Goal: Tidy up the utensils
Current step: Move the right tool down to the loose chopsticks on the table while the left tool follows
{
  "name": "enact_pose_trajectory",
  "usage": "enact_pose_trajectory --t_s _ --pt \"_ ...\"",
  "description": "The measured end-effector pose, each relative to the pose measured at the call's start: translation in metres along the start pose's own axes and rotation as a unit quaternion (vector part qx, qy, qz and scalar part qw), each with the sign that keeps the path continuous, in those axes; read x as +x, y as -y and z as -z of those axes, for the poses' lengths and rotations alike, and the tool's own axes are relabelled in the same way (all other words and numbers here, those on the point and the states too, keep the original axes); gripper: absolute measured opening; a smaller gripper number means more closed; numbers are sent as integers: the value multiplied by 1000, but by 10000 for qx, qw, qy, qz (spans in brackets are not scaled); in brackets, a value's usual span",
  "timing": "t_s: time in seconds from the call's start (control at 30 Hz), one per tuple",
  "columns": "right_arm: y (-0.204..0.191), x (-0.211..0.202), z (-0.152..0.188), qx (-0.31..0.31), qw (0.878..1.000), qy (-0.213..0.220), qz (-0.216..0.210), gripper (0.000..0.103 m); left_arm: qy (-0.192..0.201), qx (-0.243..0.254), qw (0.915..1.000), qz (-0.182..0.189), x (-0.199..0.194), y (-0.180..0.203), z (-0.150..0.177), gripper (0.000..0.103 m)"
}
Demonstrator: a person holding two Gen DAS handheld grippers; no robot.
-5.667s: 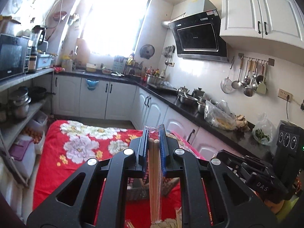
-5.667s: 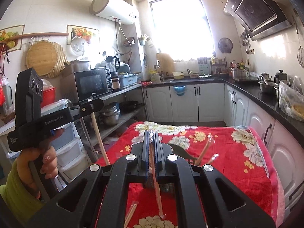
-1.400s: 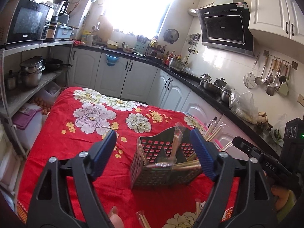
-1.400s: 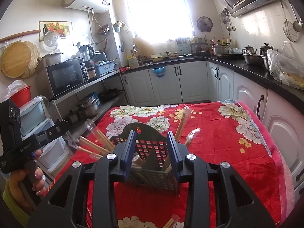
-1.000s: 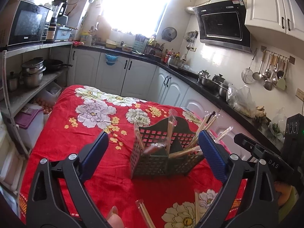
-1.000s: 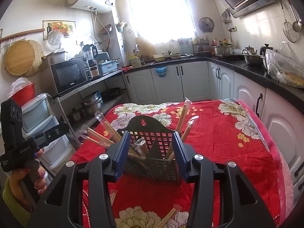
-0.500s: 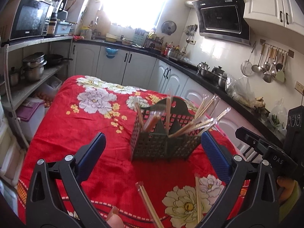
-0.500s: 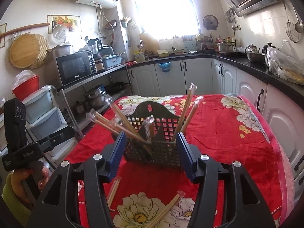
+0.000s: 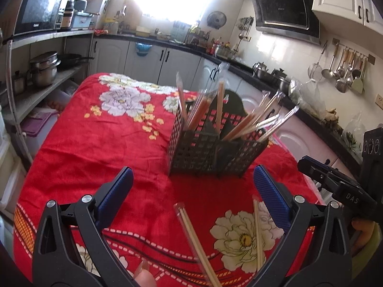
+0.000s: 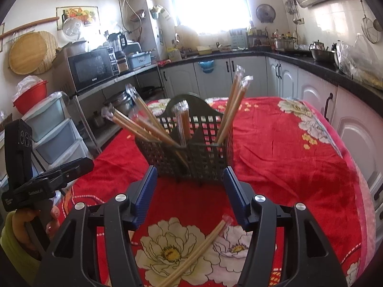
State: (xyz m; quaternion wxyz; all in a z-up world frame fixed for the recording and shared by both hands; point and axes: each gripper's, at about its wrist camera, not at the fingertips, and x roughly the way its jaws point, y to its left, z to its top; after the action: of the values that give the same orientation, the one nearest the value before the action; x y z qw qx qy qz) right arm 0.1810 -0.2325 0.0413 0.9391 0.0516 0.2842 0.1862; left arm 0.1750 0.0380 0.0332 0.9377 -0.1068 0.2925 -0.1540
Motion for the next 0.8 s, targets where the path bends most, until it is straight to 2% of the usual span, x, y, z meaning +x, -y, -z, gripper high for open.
enact_pose_trajectory --t_s 0.4,0.63,0.7,0.8 --pt "12 20 30 167 9977 -650 70 56 -553 -57 9985 11 23 -6 28 92" --pt "23 41 49 400 9924 -1166 -2 56 -1256 -273 9914 253 53 -9 52 92" --pt "24 47 53 441 9907 -1287 -4 55 -1364 -297 9898 290 58 -10 57 89" --pt "27 57 58 585 9872 -1485 -54 55 -1551 -354 9867 345 65 -11 62 78"
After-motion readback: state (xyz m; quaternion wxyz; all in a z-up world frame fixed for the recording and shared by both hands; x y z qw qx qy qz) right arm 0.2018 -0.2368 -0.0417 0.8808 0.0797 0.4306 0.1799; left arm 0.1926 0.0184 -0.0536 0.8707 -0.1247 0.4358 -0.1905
